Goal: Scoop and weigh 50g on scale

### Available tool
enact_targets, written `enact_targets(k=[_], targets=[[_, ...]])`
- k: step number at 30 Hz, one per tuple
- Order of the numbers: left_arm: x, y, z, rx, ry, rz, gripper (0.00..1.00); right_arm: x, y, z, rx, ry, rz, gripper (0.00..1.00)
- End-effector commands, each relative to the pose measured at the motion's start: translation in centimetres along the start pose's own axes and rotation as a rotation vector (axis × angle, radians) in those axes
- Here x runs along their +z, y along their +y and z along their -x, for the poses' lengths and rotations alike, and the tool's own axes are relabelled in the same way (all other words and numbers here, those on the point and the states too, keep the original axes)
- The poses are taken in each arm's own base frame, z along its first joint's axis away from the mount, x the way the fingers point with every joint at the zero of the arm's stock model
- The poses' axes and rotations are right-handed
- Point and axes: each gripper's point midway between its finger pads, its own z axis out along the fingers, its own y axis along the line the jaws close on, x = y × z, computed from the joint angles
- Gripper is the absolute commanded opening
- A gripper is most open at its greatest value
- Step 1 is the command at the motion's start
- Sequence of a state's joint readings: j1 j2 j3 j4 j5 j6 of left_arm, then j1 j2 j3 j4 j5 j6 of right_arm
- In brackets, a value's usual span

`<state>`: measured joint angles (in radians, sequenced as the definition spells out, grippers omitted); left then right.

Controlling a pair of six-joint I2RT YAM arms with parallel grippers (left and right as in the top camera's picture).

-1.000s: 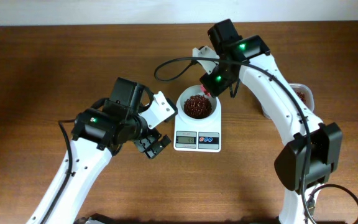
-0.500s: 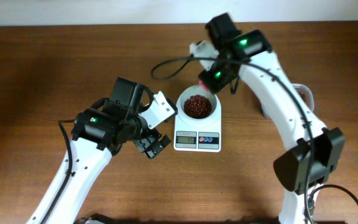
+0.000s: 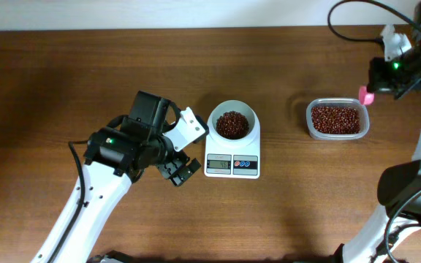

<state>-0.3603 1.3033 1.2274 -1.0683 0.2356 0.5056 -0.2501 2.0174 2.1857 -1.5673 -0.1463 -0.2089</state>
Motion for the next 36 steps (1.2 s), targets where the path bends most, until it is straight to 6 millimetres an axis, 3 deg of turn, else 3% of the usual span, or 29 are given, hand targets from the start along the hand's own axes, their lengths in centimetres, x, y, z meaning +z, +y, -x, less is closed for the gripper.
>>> enact_targets(k=[1,5,11,17,21,27,36], targets=[[-0.2,0.0,-0.1,0.012,-0.006,0.002,0.99,3.9,0.8,-1.5,0.021,0.066,0.075,0.04],[-0.2,0.0,-0.1,0.012,-0.006,0.002,0.99,9.3,0.9,-1.8,0.025,0.059,0.124,0.04],[-0.2,0.0,-0.1,0.012,-0.006,0.002,0.99,11.1,0.9,-1.2,0.017,0.018,0.135,0.04],[-0.2,0.0,-0.1,0.012,-0.006,0.002,0.99,12.9,3.7,-2.2,0.034,0.018,0.318,0.04],[-0.2,0.0,-0.1,0.012,-0.006,0.002,0.99,12.8,3.8,-2.5,0.051,0.025,0.350,0.04],[-0.2,0.0,-0.1,0.012,-0.006,0.002,0.99,11.8,1.3,-3.7,0.147,0.043,0.367,0.04],[-0.2,0.0,-0.1,0.012,-0.006,0.002,0.99,7.5,1.0,-1.5,0.129,-0.090,0.375,0.04]])
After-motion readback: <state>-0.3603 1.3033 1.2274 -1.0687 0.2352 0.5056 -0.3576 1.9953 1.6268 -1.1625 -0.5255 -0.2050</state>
